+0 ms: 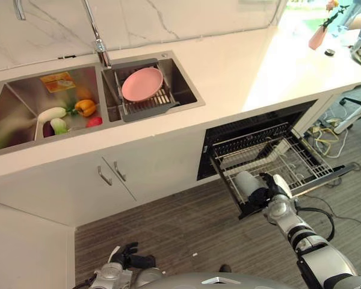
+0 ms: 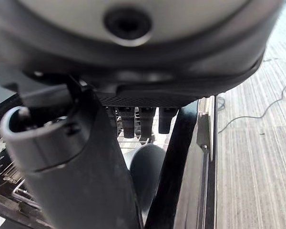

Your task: Place the dishes in the dishwasher.

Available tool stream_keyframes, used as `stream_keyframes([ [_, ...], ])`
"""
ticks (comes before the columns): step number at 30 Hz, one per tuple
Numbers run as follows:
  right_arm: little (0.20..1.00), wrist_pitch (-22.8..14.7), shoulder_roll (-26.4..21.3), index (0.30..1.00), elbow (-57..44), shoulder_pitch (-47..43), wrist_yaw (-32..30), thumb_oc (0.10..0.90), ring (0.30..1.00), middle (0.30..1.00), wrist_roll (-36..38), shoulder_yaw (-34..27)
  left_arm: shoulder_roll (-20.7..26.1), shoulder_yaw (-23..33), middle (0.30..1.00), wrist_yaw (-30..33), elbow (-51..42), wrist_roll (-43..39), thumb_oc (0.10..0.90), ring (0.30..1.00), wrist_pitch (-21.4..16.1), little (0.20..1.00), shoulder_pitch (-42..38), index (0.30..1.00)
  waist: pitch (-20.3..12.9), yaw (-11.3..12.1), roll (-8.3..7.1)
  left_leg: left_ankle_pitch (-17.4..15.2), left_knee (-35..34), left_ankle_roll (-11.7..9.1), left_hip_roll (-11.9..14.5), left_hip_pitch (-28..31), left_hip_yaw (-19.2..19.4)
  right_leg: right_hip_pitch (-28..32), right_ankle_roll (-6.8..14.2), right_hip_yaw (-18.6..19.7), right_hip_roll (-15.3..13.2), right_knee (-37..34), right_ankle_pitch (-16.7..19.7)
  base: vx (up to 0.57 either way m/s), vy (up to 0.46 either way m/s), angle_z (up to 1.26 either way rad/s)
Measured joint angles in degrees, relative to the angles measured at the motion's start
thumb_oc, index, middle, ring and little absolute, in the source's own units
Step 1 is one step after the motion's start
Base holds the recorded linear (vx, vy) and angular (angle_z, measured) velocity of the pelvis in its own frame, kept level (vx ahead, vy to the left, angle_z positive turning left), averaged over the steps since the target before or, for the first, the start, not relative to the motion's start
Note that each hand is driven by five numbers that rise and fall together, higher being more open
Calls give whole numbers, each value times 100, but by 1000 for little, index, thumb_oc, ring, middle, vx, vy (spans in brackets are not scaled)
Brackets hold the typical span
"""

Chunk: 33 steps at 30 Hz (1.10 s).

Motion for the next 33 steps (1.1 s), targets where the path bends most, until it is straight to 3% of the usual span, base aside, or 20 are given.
stream_keyframes([
  [7,900,117,-300,900,-688,287,-100,800,900,900,129,-599,-1,12,900,4,2,41,800,900,11,900,7,900,15,-32,8,-23,-5,-4,3,42,34,26,0,25,0,-1,1,-1,-1,0],
  [9,900,193,-424,900,-1657,730,-120,800,900,900,355,-1045,-7,61,900,7,-1,46,800,900,23,900,1,900,34,-56,23,-31,-17,-9,4,44,37,28,1,29,4,-1,1,-6,-17,-1],
  [10,900,49,-486,900,-2868,1247,-244,800,900,900,500,-1373,-50,234,900,17,1,46,800,900,39,900,45,900,92,-112,67,-34,-31,-14,3,75,42,51,1,36,2,-1,1,-12,-52,-6],
  [13,900,-307,-457,900,-3761,1682,-317,800,900,900,718,-1648,-93,429,900,76,23,67,800,900,114,900,46,900,110,-261,73,-46,-8,-29,21,154,81,102,4,86,20,-1,-3,-14,-67,-8],
  [14,900,-627,-248,900,-4779,2220,-265,800,900,900,1015,-1871,-142,496,900,164,24,162,800,900,160,900,86,900,130,-326,103,-52,-8,-38,38,182,91,120,3,94,38,-1,-6,-29,-77,-9],
  [17,900,-874,-132,900,-5179,2384,73,800,900,900,1503,-1666,-165,490,900,231,33,292,800,900,170,900,81,900,122,-448,127,-61,-33,-49,73,239,126,146,2,130,70,-5,-9,-48,-64,-7],
  [19,900,-1088,32,900,-5773,2688,400,800,900,900,2063,-1435,-251,495,900,235,53,381,800,900,154,900,94,900,141,-453,208,-59,-31,-53,98,186,144,124,29,142,97,-6,-27,-102,-27,-2],
  [22,900,-1298,-84,900,-6188,2845,933,800,900,900,2378,-914,-358,475,900,275,53,509,800,900,147,900,23,900,147,-457,331,10,-3,-55,120,0,-26,63,30,-18,119,-4,-27,-68,71,28],
  [24,900,-1314,-75,900,-6323,2927,1103,800,900,900,2604,-925,-401,435,900,302,84,689,800,900,122,900,-60,900,142,-462,349,20,-30,-8,134,-187,-98,72,-10,-291,44,-5,-31,18,169,70],
  [27,900,-1324,-97,900,-6657,3087,1136,800,900,900,2771,-1197,-452,417,900,346,302,1056,800,900,127,900,-273,900,130,-621,351,57,67,22,238,-404,909,149,50,-877,-197,1,-108,117,241,99],
  [28,900,-1383,-85,900,-6832,3073,1181,800,900,900,2770,-1383,-454,461,900,358,269,1119,800,900,114,900,-219,900,120,-603,365,293,16,5,120,-405,1007,153,129,-913,-310,22,-103,127,241,45],
  [31,900,-1493,-32,900,-6896,3075,1185,800,900,900,2771,-1518,-368,507,900,350,306,1248,800,900,130,900,-270,900,119,-674,187,157,21,135,-242,-299,1015,156,135,-873,-650,306,-98,191,429,14],
  [33,900,-1492,-3,900,-6896,3071,1126,800,900,900,2773,-1650,-401,469,900,337,549,1321,800,900,164,900,-470,900,201,-715,189,-88,280,414,-363,-261,1038,-76,130,-682,-888,1157,-102,110,321,14],
])
